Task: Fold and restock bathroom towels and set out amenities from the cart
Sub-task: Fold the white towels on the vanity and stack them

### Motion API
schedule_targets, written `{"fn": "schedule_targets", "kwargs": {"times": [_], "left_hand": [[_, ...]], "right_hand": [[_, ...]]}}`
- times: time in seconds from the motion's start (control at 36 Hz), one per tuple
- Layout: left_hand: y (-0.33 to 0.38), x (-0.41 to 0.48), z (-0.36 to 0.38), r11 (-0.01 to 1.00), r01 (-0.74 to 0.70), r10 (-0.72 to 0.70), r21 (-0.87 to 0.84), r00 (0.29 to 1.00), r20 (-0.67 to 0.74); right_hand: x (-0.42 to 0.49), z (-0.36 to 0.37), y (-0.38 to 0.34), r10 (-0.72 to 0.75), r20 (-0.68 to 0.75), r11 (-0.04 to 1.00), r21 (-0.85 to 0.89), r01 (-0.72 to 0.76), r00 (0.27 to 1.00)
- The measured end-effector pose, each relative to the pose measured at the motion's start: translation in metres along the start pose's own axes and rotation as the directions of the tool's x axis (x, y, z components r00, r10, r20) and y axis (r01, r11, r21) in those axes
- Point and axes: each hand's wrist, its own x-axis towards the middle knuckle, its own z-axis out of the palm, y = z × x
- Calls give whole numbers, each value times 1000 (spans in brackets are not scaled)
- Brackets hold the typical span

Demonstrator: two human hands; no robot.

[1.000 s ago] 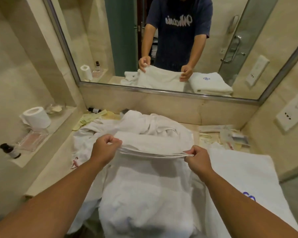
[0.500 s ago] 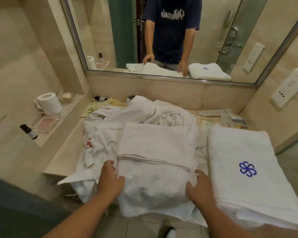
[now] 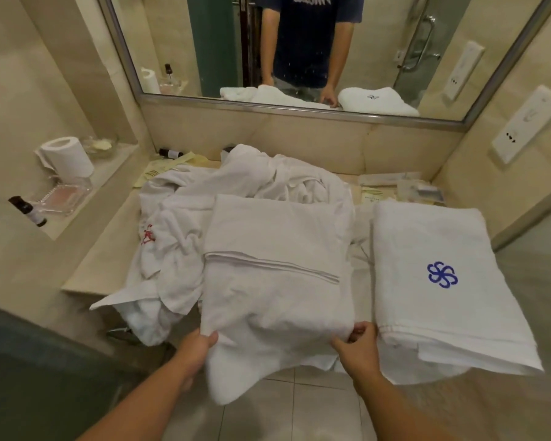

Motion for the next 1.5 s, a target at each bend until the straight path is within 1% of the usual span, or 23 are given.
{"fn": "schedule_targets", "kwargs": {"times": [0.08, 0.14, 0.22, 0.31, 0.36, 0.42, 0.47, 0.53, 0.61, 0.67, 0.75, 0.89, 0.94, 1.0, 1.06, 1.14, 1.17, 1.22, 1.28, 1.31, 1.39, 1.44, 1.5], "left_hand": [[-6, -7, 3, 991, 47, -48, -126, 999, 0], [-9, -15, 6, 986, 45, -49, -163, 999, -19], [-7, -37, 12, 977, 37, -41, -208, 999, -15], [-3, -64, 11, 973, 66, -44, -220, 993, 105], [2, -81, 10, 965, 115, -69, -236, 978, 195], [6, -95, 10, 954, 141, -81, -266, 971, 225], [11, -105, 9, 944, 139, -76, -300, 974, 212], [13, -114, 9, 936, 122, -61, -330, 980, 190], [16, -129, 8, 936, 71, -19, -344, 988, 153], [16, -135, 7, 932, 30, 13, -362, 993, 116], [20, -142, 3, 932, -8, 23, -362, 999, 37], [35, -156, -4, 958, -79, 48, -275, 992, -119], [41, -163, -4, 965, -125, 89, -229, 983, -163], [48, -167, -5, 962, -174, 137, -212, 974, -178], [56, -170, -7, 964, -176, 147, -198, 977, -152], [74, -170, -13, 971, -132, 113, -201, 988, -107], [81, -168, -16, 970, -110, 95, -219, 992, -80], [95, -163, -22, 952, -24, 18, -305, 1000, -22], [110, -154, -28, 910, 58, -52, -410, 998, 26], [118, -148, -31, 886, 74, -62, -458, 997, 41], [151, -130, -35, 800, 83, -50, -594, 996, 71], [176, -118, -37, 752, 88, -39, -654, 995, 90], [202, -106, -38, 707, 92, -12, -701, 993, 119]], "right_hand": [[-3, -4, -5, -2, 47, 999, 38, 1, 999], [-5, -7, -7, 6, 64, 998, 69, -10, 998], [-9, -12, -8, 85, 144, 987, 122, -103, 986], [-18, -20, -9, 201, 278, 939, 220, -266, 939], [-30, -27, -10, 246, 343, 916, 222, -333, 906], [-37, -30, -7, 237, 409, 920, 197, -339, 881], [-44, -30, -4, 210, 465, 935, 163, -316, 860], [-50, -30, 0, 181, 499, 950, 135, -282, 848], [-62, -31, 6, 170, 534, 943, 156, -294, 828], [-68, -33, 11, 181, 538, 934, 168, -314, 824], [-74, -42, 17, 180, 509, 934, 181, -309, 842], [-78, -67, 10, 82, 406, 932, 294, -215, 910], [-89, -80, -4, 45, 390, 917, 350, -194, 920], [-101, -91, -20, 25, 420, 906, 374, -198, 907], [-106, -100, -33, 14, 441, 910, 365, -194, 897], [-106, -108, -54, -17, 467, 886, 416, -204, 884], [-104, -109, -61, -22, 469, 872, 441, -212, 883], [-100, -108, -76, -11, 450, 833, 497, -241, 893], [-93, -104, -92, 5, 427, 781, 563, -270, 904], [-89, -102, -101, 17, 430, 753, 589, -295, 902], [-73, -91, -127, 14, 450, 661, 666, -346, 893], [-59, -82, -144, -6, 448, 572, 735, -364, 894], [-43, -73, -162, -21, 426, 507, 784, -358, 904]]}}
